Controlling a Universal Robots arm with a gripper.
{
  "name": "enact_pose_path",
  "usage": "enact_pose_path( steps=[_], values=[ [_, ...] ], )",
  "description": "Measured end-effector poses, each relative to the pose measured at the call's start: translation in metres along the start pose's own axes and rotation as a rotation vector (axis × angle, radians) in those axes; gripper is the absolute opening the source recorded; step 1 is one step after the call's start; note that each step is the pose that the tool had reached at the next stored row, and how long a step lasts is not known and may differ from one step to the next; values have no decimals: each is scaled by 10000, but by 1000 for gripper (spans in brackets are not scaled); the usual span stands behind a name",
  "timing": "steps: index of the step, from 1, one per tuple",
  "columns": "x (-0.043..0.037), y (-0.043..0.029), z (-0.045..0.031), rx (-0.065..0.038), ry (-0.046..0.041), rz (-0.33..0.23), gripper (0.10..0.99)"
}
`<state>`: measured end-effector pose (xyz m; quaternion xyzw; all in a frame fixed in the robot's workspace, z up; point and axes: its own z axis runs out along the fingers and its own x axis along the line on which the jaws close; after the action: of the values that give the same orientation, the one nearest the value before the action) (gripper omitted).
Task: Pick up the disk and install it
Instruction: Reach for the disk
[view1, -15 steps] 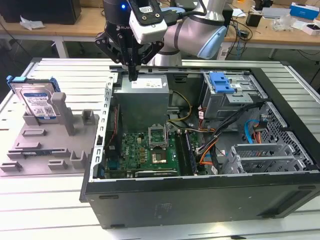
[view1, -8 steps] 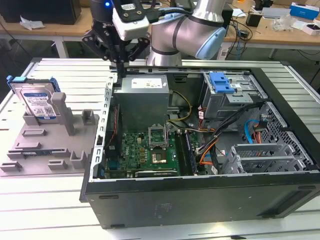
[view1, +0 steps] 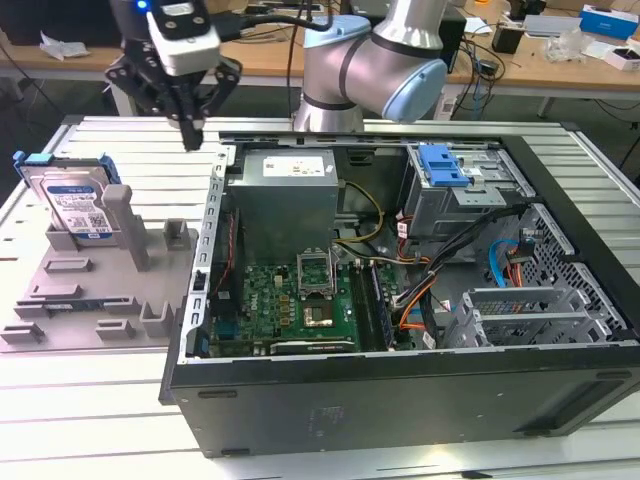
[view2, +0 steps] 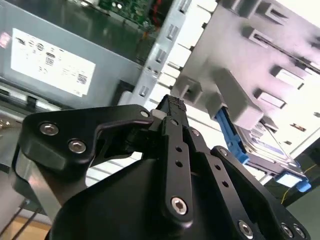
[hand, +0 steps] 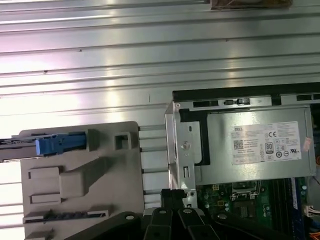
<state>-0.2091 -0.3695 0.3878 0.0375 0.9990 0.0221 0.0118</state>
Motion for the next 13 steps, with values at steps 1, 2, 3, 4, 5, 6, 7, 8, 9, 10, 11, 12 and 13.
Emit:
enact_pose_path(
  steps=[1,2,3,4,5,6,7,8,9,10,11,12,13],
  values=[
    [63,9,3,0,0,-3,106],
    [125,19,6,0,0,-1,106],
    [188,31,10,0,1,-1,106],
    [272,50,16,0,1,0,106],
    [309,60,19,0,1,0,106],
    [344,70,22,0,1,-2,106],
    [409,88,28,0,0,-1,106],
    [443,98,31,1,1,0,106],
    [482,108,34,1,1,-2,106],
    [524,117,37,0,1,-3,106],
    [567,126,41,0,0,-1,106],
    [611,134,44,0,1,0,106],
    [661,140,47,1,1,-2,106]
  ],
)
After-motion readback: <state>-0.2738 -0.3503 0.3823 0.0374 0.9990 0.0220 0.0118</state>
